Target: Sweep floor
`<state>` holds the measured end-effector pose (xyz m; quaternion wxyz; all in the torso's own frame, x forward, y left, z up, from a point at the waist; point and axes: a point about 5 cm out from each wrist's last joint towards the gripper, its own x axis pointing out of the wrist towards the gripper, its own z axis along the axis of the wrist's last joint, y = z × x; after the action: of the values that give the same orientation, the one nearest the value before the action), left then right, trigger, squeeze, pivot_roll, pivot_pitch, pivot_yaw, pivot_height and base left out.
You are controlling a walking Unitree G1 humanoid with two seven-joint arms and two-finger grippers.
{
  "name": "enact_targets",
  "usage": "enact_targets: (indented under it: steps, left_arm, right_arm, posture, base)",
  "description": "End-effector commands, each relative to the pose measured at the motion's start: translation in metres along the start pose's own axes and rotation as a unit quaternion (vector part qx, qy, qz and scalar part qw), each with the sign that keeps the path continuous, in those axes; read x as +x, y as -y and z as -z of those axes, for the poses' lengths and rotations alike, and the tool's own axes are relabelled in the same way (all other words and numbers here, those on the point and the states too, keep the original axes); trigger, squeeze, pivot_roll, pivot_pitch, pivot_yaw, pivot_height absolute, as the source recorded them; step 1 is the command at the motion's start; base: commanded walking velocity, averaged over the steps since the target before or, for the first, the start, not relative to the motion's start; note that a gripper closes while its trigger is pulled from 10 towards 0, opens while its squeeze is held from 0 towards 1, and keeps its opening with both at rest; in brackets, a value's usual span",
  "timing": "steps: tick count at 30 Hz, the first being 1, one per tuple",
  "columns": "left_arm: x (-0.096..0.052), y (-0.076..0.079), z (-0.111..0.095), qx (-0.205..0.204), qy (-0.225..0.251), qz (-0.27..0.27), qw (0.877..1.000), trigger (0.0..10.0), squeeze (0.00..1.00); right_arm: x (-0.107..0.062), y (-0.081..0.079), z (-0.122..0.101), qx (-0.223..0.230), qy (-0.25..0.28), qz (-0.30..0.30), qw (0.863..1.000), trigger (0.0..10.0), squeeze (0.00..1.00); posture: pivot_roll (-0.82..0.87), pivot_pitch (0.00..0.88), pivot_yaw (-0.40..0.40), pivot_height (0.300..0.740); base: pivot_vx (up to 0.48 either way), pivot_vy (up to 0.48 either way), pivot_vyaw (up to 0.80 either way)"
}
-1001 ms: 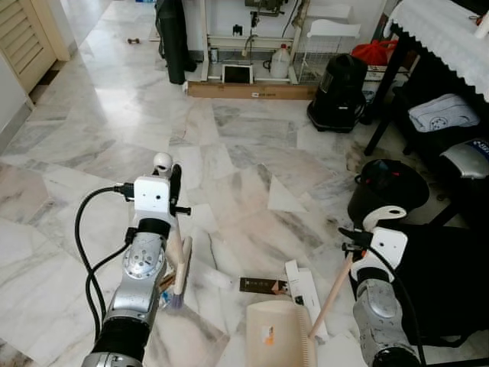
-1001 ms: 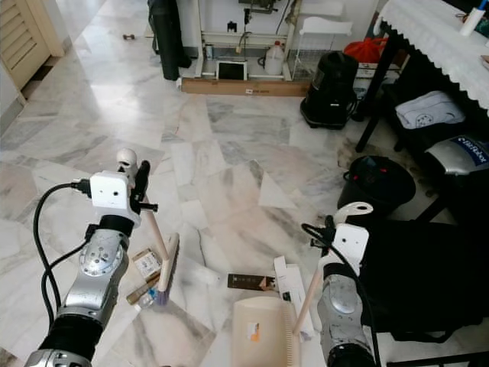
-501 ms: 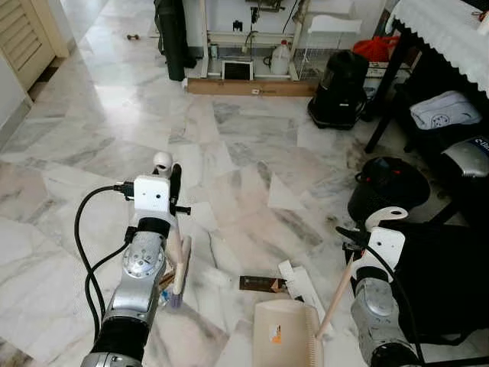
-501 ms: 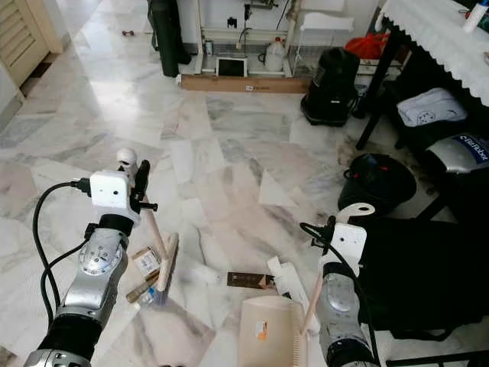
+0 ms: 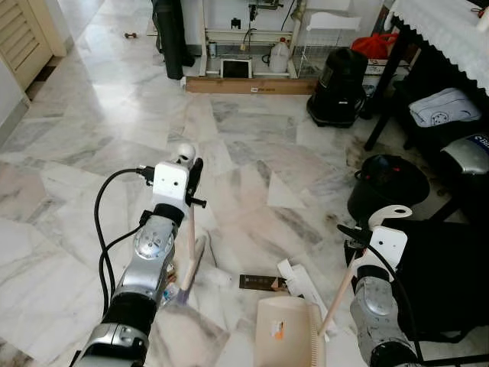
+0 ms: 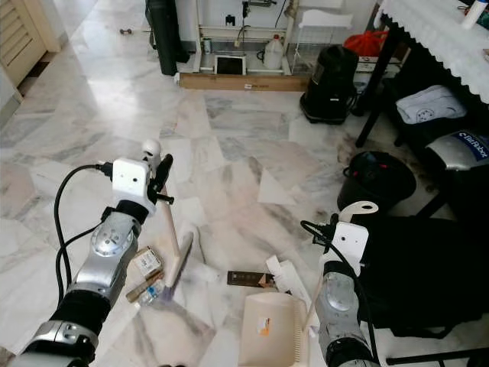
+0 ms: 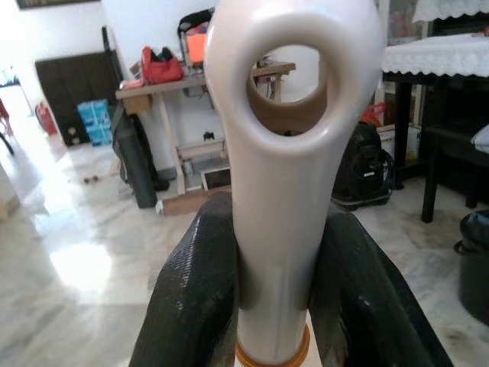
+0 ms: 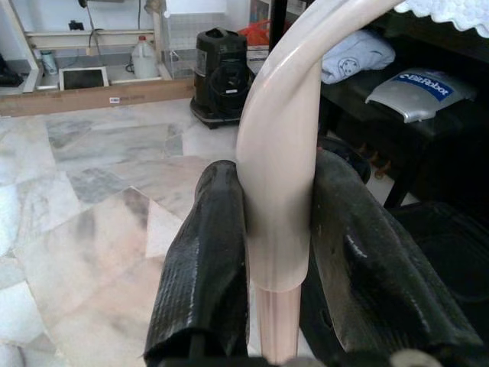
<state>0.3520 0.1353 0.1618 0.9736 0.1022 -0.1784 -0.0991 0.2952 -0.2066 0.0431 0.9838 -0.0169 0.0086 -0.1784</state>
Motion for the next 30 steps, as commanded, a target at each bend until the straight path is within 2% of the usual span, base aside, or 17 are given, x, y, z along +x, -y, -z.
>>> enact_targets:
  steps: [1,9,15,18,21,24,27,29,30]
  left_arm:
    - [0.006,0.002,-0.005,0.026,0.018,0.012,0.999,10.0,0.00]
    - [0.014,0.017,0.010,0.040,-0.017,0.042,0.998,10.0,0.00]
    - [0.016,0.026,0.013,0.042,-0.018,0.051,0.998,10.0,0.00]
    - [0.017,0.027,0.012,0.054,-0.011,0.051,0.997,10.0,0.00]
    - [0.022,0.027,0.007,0.048,-0.001,0.037,0.998,10.0,0.00]
    - [0.026,0.026,0.002,0.038,0.013,0.021,0.999,10.0,0.00]
    - [0.027,0.025,-0.005,0.048,0.041,-0.004,0.998,10.0,0.00]
    - [0.027,0.027,-0.005,0.046,0.042,-0.006,0.998,10.0,0.00]
    - [0.027,0.032,-0.003,0.038,0.033,0.011,0.999,10.0,0.00]
  right_arm:
    - [-0.002,0.003,-0.001,0.003,0.012,0.006,1.000,10.0,0.00]
    - [-0.012,0.005,0.001,0.006,0.023,0.013,1.000,10.0,0.00]
    - [-0.027,0.013,0.006,0.005,0.030,0.020,0.999,10.0,0.00]
    - [-0.036,0.016,0.006,0.006,0.035,0.023,0.999,10.0,0.00]
    - [-0.047,0.019,0.005,0.009,0.040,0.026,0.999,10.0,0.00]
    - [-0.051,0.019,0.003,0.011,0.042,0.025,0.999,10.0,0.00]
    - [-0.055,0.019,0.001,0.013,0.043,0.024,0.999,10.0,0.00]
    - [-0.057,0.019,0.001,0.014,0.042,0.024,0.999,10.0,0.00]
    - [-0.058,0.019,0.000,0.014,0.041,0.023,0.999,10.0,0.00]
  posture:
    - [0.05,0.141,-0.046,0.740]
    - [-0.02,0.160,-0.042,0.740]
    - [-0.06,0.198,-0.051,0.740]
    - [-0.07,0.212,-0.052,0.740]
    - [-0.08,0.240,-0.057,0.740]
    - [-0.08,0.257,-0.061,0.740]
    - [-0.09,0.263,-0.064,0.740]
    - [-0.10,0.265,-0.065,0.740]
    - [-0.11,0.268,-0.065,0.740]
  base:
    - [0.000,0.000,0.00]
    - [0.000,0.000,0.00]
    - [0.000,0.000,0.00]
    - [0.000,0.000,0.00]
    - [0.000,0.000,0.00]
    - [0.000,0.000,0.00]
    - [0.000,0.000,0.00]
    - [0.000,0.000,0.00]
    - [0.000,0.000,0.00]
